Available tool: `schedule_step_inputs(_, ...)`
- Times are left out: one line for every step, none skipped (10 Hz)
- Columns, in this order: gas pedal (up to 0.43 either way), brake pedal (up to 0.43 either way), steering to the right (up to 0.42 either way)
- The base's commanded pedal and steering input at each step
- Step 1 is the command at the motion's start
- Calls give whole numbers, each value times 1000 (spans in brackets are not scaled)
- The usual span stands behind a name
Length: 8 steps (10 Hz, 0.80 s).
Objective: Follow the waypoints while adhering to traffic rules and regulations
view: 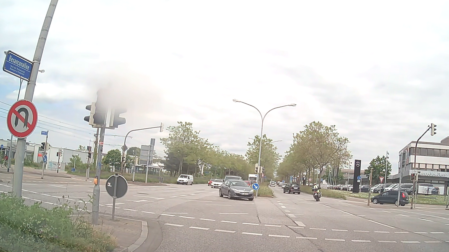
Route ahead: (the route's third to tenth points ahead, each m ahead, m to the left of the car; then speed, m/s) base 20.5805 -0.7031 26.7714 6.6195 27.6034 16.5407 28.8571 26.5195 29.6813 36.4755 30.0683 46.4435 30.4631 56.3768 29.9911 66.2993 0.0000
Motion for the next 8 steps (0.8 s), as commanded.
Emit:
schedule_step_inputs(0, 244, 1)
schedule_step_inputs(0, 244, 1)
schedule_step_inputs(0, 244, 1)
schedule_step_inputs(0, 244, 1)
schedule_step_inputs(0, 250, 1)
schedule_step_inputs(0, 244, 1)
schedule_step_inputs(0, 244, 1)
schedule_step_inputs(0, 244, 1)
